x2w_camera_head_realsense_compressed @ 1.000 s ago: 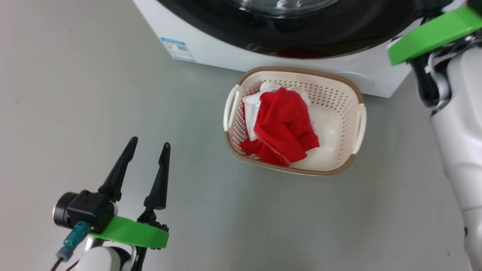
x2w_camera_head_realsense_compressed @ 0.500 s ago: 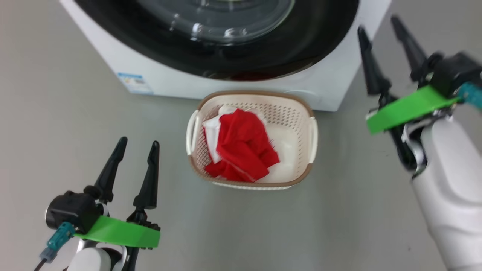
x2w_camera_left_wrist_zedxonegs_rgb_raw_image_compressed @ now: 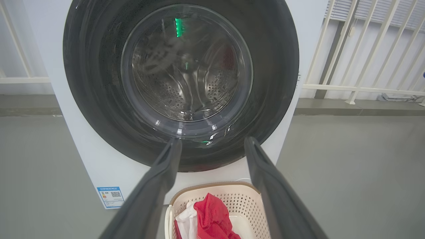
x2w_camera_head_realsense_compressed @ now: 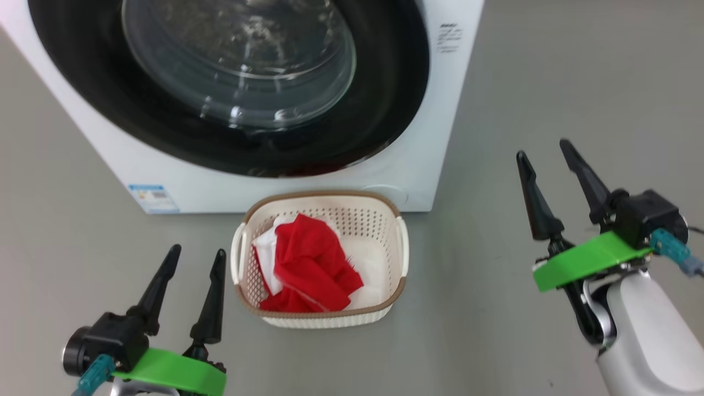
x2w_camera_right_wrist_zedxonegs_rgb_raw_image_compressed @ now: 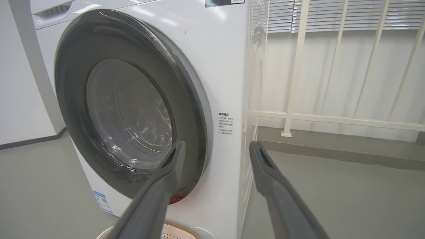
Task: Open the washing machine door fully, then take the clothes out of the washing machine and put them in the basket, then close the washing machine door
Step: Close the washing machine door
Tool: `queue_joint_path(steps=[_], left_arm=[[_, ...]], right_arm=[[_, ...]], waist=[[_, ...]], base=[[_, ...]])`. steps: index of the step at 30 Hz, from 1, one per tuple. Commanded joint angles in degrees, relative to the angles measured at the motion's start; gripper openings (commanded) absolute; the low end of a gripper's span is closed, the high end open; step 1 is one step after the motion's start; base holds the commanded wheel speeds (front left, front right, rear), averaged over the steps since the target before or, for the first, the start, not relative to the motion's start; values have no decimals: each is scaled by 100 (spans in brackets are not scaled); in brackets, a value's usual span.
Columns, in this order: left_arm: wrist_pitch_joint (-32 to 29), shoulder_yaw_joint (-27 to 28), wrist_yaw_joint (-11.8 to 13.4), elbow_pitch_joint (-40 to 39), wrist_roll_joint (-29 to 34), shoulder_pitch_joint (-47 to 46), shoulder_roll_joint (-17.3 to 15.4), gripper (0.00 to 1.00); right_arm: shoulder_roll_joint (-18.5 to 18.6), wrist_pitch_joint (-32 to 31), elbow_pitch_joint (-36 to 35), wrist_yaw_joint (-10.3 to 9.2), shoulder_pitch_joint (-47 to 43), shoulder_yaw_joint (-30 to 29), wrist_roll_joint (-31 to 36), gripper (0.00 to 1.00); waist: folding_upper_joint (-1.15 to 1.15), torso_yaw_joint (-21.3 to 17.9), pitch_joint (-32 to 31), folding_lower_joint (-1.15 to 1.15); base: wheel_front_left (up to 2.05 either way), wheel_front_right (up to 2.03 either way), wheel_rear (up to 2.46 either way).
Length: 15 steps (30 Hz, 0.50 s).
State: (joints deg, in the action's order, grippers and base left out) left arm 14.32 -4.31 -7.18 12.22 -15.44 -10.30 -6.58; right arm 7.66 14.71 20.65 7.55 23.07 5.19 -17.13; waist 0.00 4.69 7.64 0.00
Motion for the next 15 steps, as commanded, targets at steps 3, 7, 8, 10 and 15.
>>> queue_joint_path(steps=[3, 7, 8, 10, 15], left_arm=[[68, 268, -31, -236, 112, 60, -141, 100], [68, 389, -31, -348, 193, 198, -119, 100], [68, 425, -31, -370, 214, 239, -108, 100], [68, 481, -31, -402, 230, 325, -82, 100], [68, 585, -31, -470, 236, 530, -78, 100]], right_arm=[[-68, 29, -324, -6, -314, 10, 39, 100], [-120, 29, -497, -6, -701, -108, 0, 100], [-135, 29, -562, -6, -796, -155, -5, 100], [-165, 29, -710, -6, -989, -245, -21, 100], [-176, 29, -1074, -6, -1451, -423, -98, 100]], waist=[[0, -356, -387, 0], [0, -434, -509, 0], [0, -453, -542, 0], [0, -484, -610, 0], [0, -557, -738, 0]], base=[[0, 0, 0], [0, 0, 0], [0, 0, 0], [0, 0, 0], [0, 0, 0]])
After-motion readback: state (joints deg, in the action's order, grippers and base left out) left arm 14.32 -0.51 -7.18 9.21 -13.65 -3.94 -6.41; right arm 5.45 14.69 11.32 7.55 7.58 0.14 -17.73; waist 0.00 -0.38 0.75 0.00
